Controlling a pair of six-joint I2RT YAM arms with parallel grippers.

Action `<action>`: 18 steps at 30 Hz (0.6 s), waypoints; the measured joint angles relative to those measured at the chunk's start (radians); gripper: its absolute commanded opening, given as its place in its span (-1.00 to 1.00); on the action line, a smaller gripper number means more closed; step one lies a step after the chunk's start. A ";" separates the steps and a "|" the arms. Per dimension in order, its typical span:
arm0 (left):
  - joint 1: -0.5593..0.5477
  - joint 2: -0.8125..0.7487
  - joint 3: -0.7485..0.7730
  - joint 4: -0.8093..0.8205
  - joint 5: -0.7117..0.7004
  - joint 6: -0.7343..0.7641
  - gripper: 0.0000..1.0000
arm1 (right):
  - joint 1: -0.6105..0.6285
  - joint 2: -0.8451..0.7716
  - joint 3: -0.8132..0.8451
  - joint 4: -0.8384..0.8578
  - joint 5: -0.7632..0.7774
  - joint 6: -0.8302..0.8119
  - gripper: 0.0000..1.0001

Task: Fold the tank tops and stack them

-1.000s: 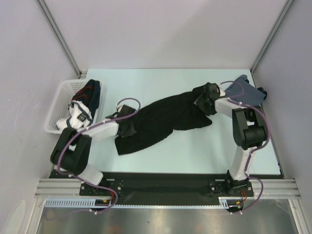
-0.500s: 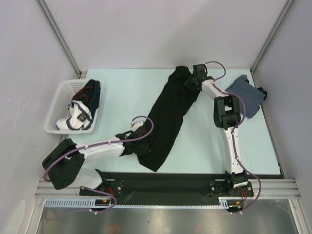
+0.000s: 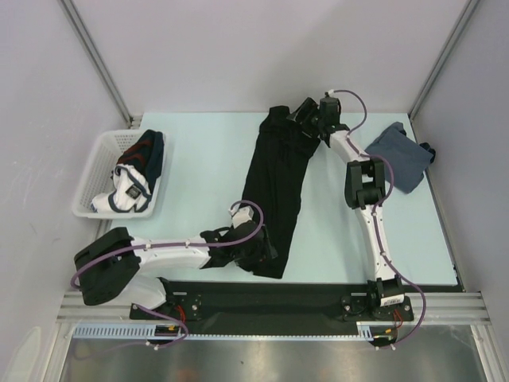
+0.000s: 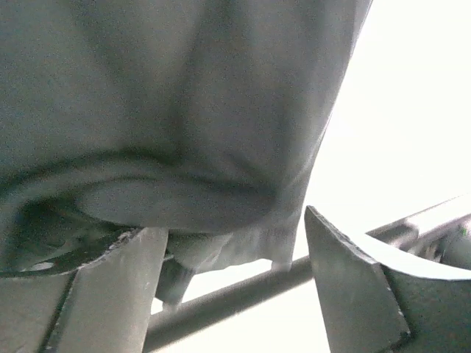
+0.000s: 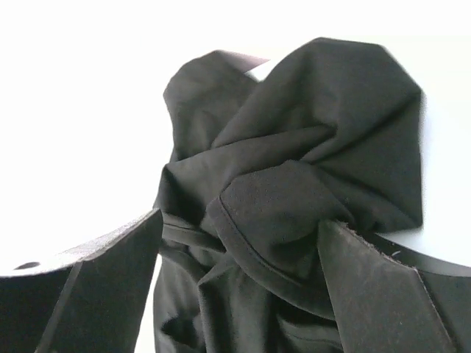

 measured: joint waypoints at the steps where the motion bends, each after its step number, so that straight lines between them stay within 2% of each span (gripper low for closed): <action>1: -0.010 -0.005 0.001 -0.008 0.000 -0.003 0.63 | -0.003 -0.002 -0.002 0.002 0.003 -0.014 0.79; 5: -0.040 -0.046 0.003 -0.100 0.006 -0.010 0.74 | -0.019 -0.040 -0.048 -0.009 0.005 -0.105 0.81; 13: -0.035 -0.105 0.022 -0.352 0.006 0.002 0.80 | -0.022 -0.190 -0.087 -0.068 0.023 -0.281 0.85; 16: -0.015 -0.146 0.027 -0.433 -0.005 0.026 0.81 | -0.011 -0.283 -0.119 -0.086 0.023 -0.323 0.67; 18: 0.039 -0.179 0.036 -0.471 0.002 0.066 0.79 | -0.003 -0.351 -0.144 -0.112 0.027 -0.343 0.59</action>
